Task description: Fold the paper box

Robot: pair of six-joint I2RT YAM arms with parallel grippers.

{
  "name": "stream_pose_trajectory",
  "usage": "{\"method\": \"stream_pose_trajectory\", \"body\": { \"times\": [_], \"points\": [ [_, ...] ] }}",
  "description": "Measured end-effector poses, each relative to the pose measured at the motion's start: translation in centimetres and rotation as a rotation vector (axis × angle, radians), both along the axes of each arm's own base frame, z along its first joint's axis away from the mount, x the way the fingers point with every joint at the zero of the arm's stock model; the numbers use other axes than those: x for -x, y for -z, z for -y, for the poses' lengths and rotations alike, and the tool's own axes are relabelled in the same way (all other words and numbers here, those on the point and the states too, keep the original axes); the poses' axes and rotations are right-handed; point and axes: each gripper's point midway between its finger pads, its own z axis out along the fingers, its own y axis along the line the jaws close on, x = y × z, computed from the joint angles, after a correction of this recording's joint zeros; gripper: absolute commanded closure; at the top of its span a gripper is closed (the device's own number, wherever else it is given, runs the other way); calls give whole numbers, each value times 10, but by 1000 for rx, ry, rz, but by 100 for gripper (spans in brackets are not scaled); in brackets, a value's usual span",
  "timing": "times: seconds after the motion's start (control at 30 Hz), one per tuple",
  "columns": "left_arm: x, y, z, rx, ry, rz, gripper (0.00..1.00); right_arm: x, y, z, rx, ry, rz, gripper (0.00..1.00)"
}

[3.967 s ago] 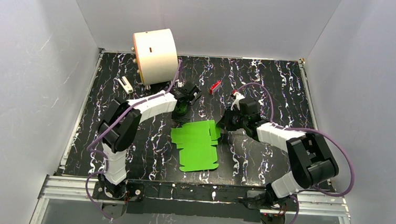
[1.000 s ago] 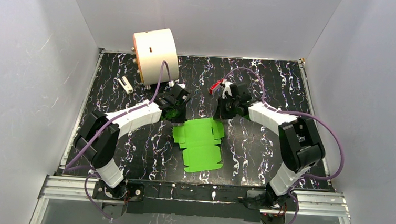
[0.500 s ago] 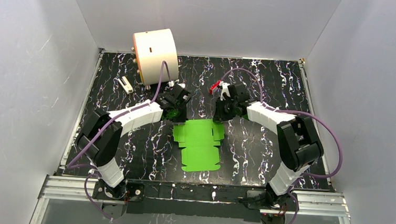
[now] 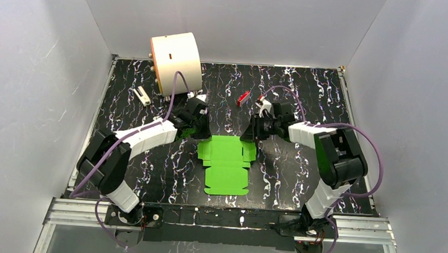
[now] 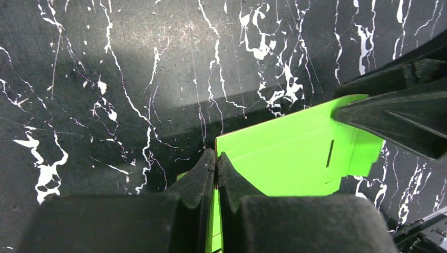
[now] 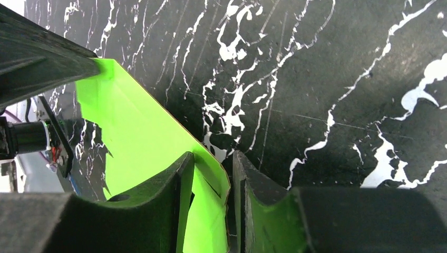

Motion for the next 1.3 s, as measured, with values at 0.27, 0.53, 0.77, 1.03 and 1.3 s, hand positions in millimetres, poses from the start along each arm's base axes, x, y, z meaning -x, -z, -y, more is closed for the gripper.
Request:
{"method": "stream_pose_trajectory", "body": {
  "times": [0.27,0.53,0.77,1.03,1.3],
  "points": [
    [2,-4,-3,21,-2,11,100,7,10,5,-103,-22,-67,60],
    [0,-2,-8,26,-19,-1,100,16,0,10,-215,-61,-91,65],
    [0,-5,-3,57,-5,-4,100,14,-14,6,-281,-88,-74,61],
    [2,-7,2,79,13,-10,100,12,-18,3,-309,-98,-66,67],
    [2,-7,1,78,14,-10,100,12,-16,3,-325,-99,-85,71]
  ]
}}
